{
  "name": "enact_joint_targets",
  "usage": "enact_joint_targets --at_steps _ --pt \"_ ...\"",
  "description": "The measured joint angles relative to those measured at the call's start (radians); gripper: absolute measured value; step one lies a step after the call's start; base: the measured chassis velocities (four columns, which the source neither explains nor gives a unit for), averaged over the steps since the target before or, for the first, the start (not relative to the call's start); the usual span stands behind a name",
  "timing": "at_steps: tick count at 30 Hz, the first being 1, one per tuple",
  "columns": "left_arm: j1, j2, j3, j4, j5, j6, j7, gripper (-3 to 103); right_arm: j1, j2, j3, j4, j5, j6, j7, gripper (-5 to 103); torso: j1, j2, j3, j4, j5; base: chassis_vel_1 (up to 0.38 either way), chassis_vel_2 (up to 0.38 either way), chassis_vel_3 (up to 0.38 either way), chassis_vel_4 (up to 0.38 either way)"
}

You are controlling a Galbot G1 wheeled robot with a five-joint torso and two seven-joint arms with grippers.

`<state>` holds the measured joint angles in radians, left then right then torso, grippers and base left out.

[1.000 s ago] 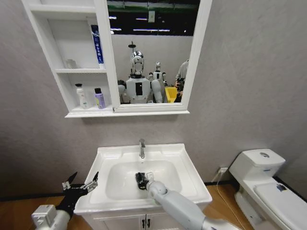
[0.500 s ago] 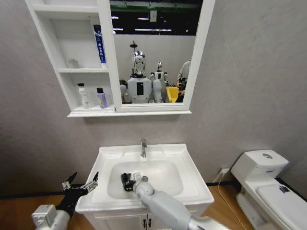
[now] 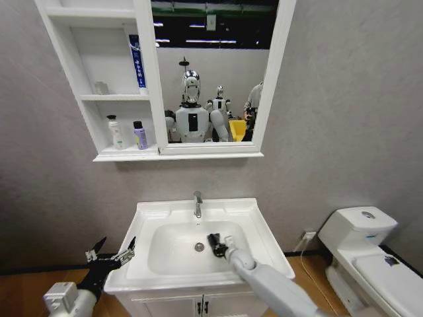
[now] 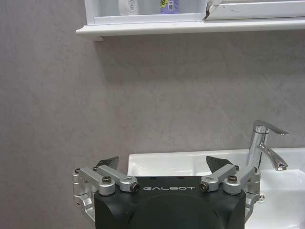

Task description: Move facial cleanser and shampoo from washbasin to cabinet, then wipe washbasin with towel.

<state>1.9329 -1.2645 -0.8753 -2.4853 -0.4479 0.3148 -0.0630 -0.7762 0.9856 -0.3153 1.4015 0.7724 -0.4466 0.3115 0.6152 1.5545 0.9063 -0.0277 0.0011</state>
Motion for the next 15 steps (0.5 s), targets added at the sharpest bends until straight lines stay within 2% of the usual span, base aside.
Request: enact_joint_targets --at_steps 3,8,13,15 --pt "0.000 0.000 0.000 0.000 0.000 0.000 0.000 100 -0.010 -0.034 0.019 0.023 -0.018 0.001 -0.003 4 0.000 0.000 0.000 0.0002 0.0000 0.000 0.000 0.000 0.000" --pt "0.000 0.000 0.000 0.000 0.000 0.000 0.000 100 -0.021 -0.095 0.078 0.066 -0.142 0.046 -0.013 4 0.000 0.000 0.000 -0.0008 -0.0006 0.000 0.000 0.000 0.000" --pt "0.000 0.000 0.000 0.000 0.000 0.000 0.000 100 -0.021 -0.117 0.105 0.088 -0.165 0.058 -0.008 4 0.000 0.000 0.000 -0.0011 -0.0009 0.000 0.000 0.000 0.000" --pt "0.000 0.000 0.000 0.000 0.000 0.000 0.000 100 -0.026 -0.134 0.130 0.094 -0.163 0.061 0.005 4 0.000 0.000 0.000 -0.0025 -0.0026 0.000 0.000 0.000 0.000"
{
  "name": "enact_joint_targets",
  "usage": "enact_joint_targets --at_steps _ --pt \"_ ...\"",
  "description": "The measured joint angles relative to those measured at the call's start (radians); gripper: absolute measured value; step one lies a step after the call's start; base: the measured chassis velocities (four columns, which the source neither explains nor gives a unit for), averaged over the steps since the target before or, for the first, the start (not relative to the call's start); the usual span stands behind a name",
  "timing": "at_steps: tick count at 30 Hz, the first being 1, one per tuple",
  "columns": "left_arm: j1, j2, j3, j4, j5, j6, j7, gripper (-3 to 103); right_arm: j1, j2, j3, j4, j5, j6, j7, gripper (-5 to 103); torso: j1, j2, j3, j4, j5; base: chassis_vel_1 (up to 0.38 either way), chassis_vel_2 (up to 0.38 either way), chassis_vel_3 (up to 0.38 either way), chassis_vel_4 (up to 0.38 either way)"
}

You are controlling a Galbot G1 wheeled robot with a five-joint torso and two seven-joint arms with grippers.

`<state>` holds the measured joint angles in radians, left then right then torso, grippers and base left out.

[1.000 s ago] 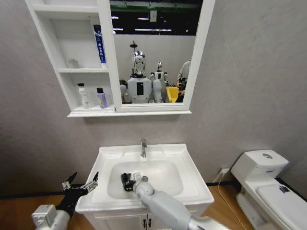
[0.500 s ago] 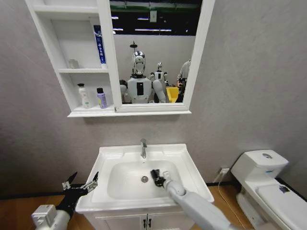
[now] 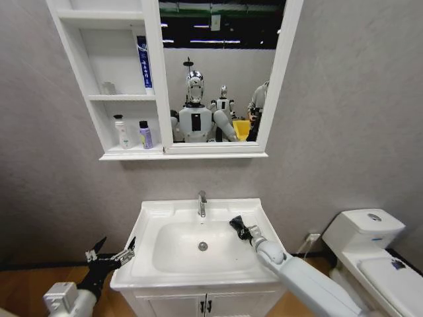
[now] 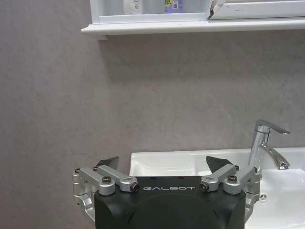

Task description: Move facial cleanser and shampoo from washbasin to cabinet, then wipe washbasin with towel.

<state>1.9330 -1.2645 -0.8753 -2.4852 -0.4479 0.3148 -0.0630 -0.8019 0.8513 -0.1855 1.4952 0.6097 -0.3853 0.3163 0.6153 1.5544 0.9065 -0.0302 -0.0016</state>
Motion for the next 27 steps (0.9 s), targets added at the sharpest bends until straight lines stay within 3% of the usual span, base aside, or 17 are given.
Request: enact_joint_targets --at_steps 5,9,18,27 --pt "0.000 0.000 0.000 0.000 0.000 0.000 0.000 100 -0.003 -0.002 0.025 -0.018 0.026 0.014 -0.036 4 0.000 0.000 0.000 0.0001 0.0007 -0.022 -0.010 -0.002 -0.017" --pt "0.000 0.000 0.000 0.000 0.000 0.000 0.000 100 0.012 0.022 0.044 -0.048 0.114 0.029 -0.052 4 0.000 0.000 0.000 0.0009 0.0011 0.000 0.000 0.000 0.000" --pt "0.000 0.000 0.000 0.000 0.000 0.000 0.000 100 0.155 0.072 -0.009 -0.194 0.089 0.122 -0.148 4 0.000 0.000 0.000 0.0015 0.0016 0.000 0.000 0.000 0.000" --pt "0.000 0.000 0.000 0.000 0.000 0.000 0.000 100 0.180 0.123 -0.051 -0.165 0.141 0.117 -0.123 4 0.000 0.000 0.000 0.0018 0.0015 0.000 0.000 0.000 0.000"
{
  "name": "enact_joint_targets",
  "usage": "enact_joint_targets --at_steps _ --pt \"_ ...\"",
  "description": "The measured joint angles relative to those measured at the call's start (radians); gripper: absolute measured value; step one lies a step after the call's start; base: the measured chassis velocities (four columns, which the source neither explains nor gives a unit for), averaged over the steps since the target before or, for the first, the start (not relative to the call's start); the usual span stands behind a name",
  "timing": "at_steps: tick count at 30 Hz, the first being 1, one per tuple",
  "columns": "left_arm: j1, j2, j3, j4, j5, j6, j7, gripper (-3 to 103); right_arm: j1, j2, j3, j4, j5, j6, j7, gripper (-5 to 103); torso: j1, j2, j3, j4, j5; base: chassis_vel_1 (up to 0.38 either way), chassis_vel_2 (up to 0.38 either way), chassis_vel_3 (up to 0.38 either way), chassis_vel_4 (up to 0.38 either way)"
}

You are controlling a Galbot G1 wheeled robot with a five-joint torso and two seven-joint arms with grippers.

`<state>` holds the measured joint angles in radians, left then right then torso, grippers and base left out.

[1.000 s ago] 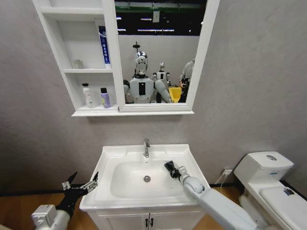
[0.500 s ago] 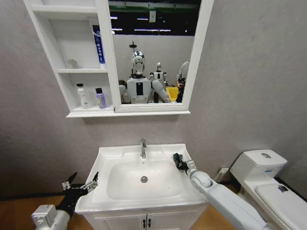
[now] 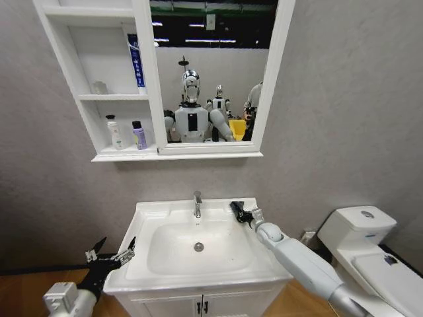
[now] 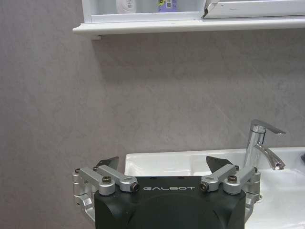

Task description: Move facial cleanser and shampoo from washbasin to cabinet, then wipe washbasin with towel.

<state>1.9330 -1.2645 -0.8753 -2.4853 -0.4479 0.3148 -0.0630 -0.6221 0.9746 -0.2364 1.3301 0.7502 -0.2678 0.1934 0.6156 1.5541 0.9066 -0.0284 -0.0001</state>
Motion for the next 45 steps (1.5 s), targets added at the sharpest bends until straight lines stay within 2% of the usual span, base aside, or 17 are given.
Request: enact_joint_targets --at_steps 9,13,18,22,23,25,26,29,30,33,37,45 --pt "0.000 0.000 0.000 0.000 0.000 0.000 0.000 100 -0.090 -0.019 0.018 0.136 0.019 -0.021 0.056 4 0.000 0.000 0.000 -0.0005 0.0000 0.000 0.000 0.000 0.000" --pt "0.000 0.000 0.000 0.000 0.000 0.000 0.000 100 -0.163 -0.030 0.000 0.303 0.032 -0.063 0.148 4 0.000 0.000 0.000 -0.0003 0.0000 0.000 0.000 0.000 0.000" --pt "0.000 0.000 0.000 0.000 0.000 0.000 0.000 100 -0.189 -0.026 -0.043 0.378 0.066 -0.097 0.208 4 0.000 0.000 0.000 -0.0003 -0.0002 0.000 0.000 0.000 0.000" --pt "0.000 0.000 0.000 0.000 0.000 0.000 0.000 100 -0.184 -0.004 -0.080 0.325 0.075 -0.107 0.215 4 0.000 0.000 0.000 -0.0003 0.0000 0.000 0.000 0.000 0.000" --pt "0.000 0.000 0.000 0.000 0.000 0.000 0.000 100 -0.171 0.026 -0.103 0.258 0.091 -0.110 0.210 4 0.000 0.000 0.000 -0.0004 0.0000 0.000 0.000 0.000 0.000" --pt "0.000 0.000 0.000 0.000 0.000 0.000 0.000 100 -0.129 0.131 -0.149 0.128 0.089 -0.108 0.178 4 0.000 0.000 0.000 -0.0004 -0.0001 0.000 0.000 0.000 0.000" --pt "0.000 0.000 0.000 0.000 0.000 0.000 0.000 100 -0.129 0.131 -0.149 0.128 0.089 -0.108 0.178 4 0.000 0.000 0.000 -0.0004 -0.0001 0.000 0.000 0.000 0.000" --pt "0.000 0.000 0.000 0.000 0.000 0.000 0.000 100 -0.107 0.234 -0.184 0.065 0.081 -0.104 0.170 4 0.000 0.000 0.000 0.0000 0.0000 0.000 0.000 0.000 0.000" --pt "0.000 0.000 0.000 0.000 0.000 0.000 0.000 100 -0.107 0.234 -0.184 0.065 0.081 -0.104 0.170 4 0.000 0.000 0.000 0.0000 0.0000 0.000 0.000 0.000 0.000" --pt "0.000 0.000 0.000 0.000 0.000 0.000 0.000 100 -0.106 0.299 -0.207 0.022 0.067 -0.100 0.171 4 0.000 0.000 0.000 0.0000 -0.0001 0.000 0.000 0.000 0.000" --pt "0.000 0.000 0.000 0.000 0.000 0.000 0.000 100 -0.117 0.314 -0.212 0.010 0.053 -0.097 0.176 4 0.000 0.000 0.000 -0.0001 0.0000 0.000 0.000 0.000 0.000" --pt "0.000 0.000 0.000 0.000 0.000 0.000 0.000 100 -0.159 0.282 -0.169 -0.001 0.015 -0.085 0.166 4 0.000 0.000 0.000 -0.0004 0.0001 0.000 0.000 0.000 0.000"
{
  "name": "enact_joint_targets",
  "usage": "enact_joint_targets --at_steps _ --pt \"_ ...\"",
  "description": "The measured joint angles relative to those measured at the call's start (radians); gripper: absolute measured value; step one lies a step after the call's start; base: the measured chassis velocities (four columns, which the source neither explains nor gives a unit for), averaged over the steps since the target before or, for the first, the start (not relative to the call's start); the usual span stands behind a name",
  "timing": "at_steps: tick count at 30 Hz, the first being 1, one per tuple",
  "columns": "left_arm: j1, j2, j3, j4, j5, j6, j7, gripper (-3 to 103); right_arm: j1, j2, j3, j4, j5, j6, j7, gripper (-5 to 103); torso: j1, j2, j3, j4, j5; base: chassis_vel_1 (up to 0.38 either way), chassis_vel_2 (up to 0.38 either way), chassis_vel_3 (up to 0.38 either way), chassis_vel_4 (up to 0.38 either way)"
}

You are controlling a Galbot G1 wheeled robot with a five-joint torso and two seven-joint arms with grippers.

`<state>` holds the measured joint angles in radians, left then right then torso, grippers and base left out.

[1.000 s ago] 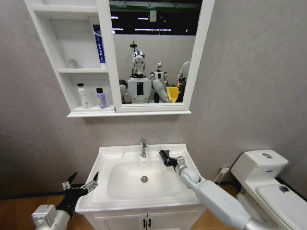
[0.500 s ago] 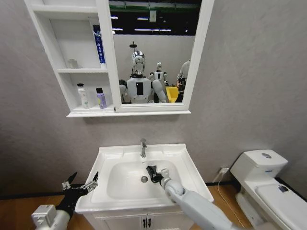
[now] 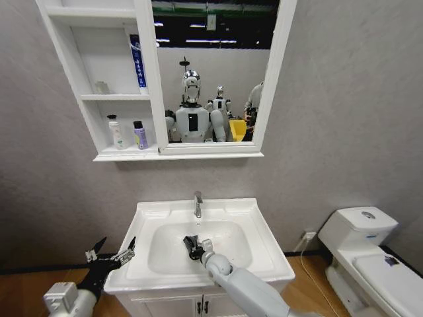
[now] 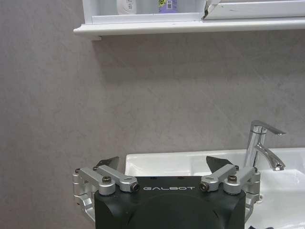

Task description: Move facial cleanser and shampoo from washbasin to cabinet, then wipe washbasin with towel.

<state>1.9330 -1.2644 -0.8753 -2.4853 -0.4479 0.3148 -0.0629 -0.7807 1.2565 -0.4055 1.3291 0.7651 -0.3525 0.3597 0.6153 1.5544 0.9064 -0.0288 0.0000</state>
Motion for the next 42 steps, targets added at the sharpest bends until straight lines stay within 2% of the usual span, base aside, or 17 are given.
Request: enact_joint_targets --at_steps 4,10,11,13,23,27,34,42 --pt "0.000 0.000 0.000 0.000 0.000 0.000 0.000 100 -0.010 -0.029 0.021 0.001 -0.011 0.002 -0.002 4 0.000 0.000 0.000 0.0003 0.0000 0.000 0.000 0.000 0.000" --pt "0.000 0.000 0.000 0.000 0.000 0.000 0.000 100 -0.017 -0.128 0.048 0.028 0.006 -0.007 0.006 4 0.000 0.000 0.000 -0.0002 0.0003 0.000 0.000 0.000 0.000" --pt "0.000 0.000 0.000 0.000 0.000 0.000 0.000 100 -0.017 -0.128 0.048 0.028 0.006 -0.007 0.006 4 0.000 0.000 0.000 -0.0002 0.0003 0.000 0.000 0.000 0.000" --pt "0.000 0.000 0.000 0.000 0.000 0.000 0.000 100 -0.019 -0.177 0.059 0.053 0.022 -0.013 0.019 4 0.000 0.000 0.000 -0.0001 0.0004 0.000 0.000 0.000 0.000" --pt "0.000 0.000 0.000 0.000 0.000 0.000 0.000 100 -0.015 -0.282 0.115 0.118 0.027 -0.016 0.030 4 0.000 0.000 0.000 0.0001 0.0002 0.000 0.000 0.000 0.000" --pt "0.000 0.000 0.000 0.000 0.000 0.000 0.000 100 -0.006 -0.302 0.125 0.135 0.021 -0.014 0.032 4 0.000 0.000 0.000 0.0000 0.0001 0.000 0.000 0.000 0.000" --pt "0.000 0.000 0.000 0.000 0.000 0.000 0.000 100 0.011 -0.333 0.178 0.152 -0.101 0.025 0.006 4 0.000 0.000 0.000 -0.0001 -0.0004 0.000 0.000 0.000 0.000" --pt "0.000 0.000 0.000 0.000 0.000 0.000 0.000 100 -0.006 -0.344 0.203 0.148 -0.094 0.035 -0.009 4 0.000 0.000 0.000 0.0000 0.0000 0.000 0.000 0.000 0.000"
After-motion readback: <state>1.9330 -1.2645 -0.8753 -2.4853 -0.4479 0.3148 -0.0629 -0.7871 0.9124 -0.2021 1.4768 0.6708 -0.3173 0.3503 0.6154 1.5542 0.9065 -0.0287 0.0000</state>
